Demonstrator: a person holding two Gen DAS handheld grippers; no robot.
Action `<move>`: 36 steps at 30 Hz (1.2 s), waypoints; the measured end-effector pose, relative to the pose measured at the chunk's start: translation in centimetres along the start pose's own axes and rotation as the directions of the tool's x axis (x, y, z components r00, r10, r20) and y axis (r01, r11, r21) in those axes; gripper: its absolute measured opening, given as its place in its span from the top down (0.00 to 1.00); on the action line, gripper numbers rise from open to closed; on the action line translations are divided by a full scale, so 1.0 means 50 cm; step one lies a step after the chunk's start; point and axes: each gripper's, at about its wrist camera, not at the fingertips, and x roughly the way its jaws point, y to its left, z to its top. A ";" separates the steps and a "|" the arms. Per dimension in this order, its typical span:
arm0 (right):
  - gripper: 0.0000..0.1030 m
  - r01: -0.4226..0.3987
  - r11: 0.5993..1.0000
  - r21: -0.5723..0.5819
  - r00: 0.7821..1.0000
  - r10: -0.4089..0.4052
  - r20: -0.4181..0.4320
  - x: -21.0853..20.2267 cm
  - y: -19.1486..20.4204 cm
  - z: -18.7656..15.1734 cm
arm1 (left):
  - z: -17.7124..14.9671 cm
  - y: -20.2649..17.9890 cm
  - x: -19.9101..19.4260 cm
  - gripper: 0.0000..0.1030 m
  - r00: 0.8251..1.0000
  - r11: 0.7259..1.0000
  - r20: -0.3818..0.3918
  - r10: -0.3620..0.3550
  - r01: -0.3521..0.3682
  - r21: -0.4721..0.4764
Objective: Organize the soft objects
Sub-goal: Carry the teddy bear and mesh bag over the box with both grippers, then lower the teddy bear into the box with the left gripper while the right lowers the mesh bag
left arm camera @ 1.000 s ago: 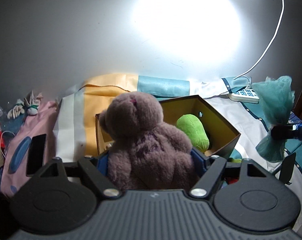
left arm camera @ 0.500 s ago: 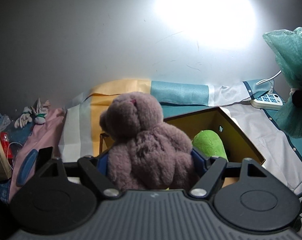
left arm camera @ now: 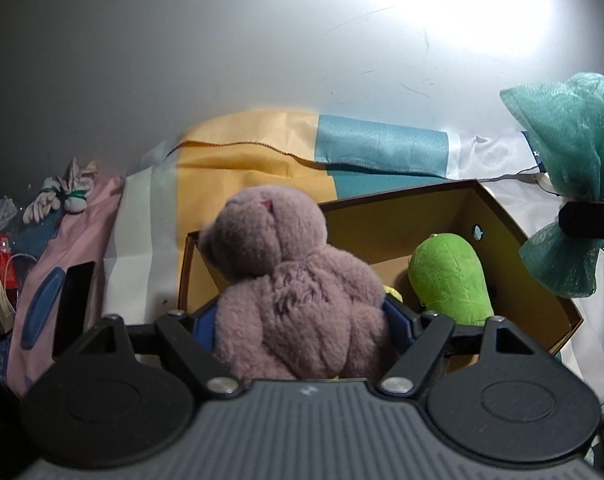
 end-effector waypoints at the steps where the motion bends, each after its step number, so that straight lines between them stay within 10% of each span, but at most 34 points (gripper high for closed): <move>1: 0.97 -0.004 1.000 0.006 1.000 0.004 -0.017 0.012 -0.001 -0.005 | -0.001 0.000 0.010 0.25 1.000 1.000 -0.009 0.000 0.000 -0.002; 19: 0.92 -0.028 0.998 0.059 0.973 0.041 -0.228 0.147 0.010 -0.063 | -0.036 0.019 0.140 0.22 0.987 1.000 -0.158 0.008 -0.007 0.010; 36: 0.92 -0.011 0.994 0.108 0.983 0.031 -0.181 0.107 0.000 -0.059 | -0.025 0.010 0.104 0.14 0.992 0.998 -0.119 0.044 -0.040 0.039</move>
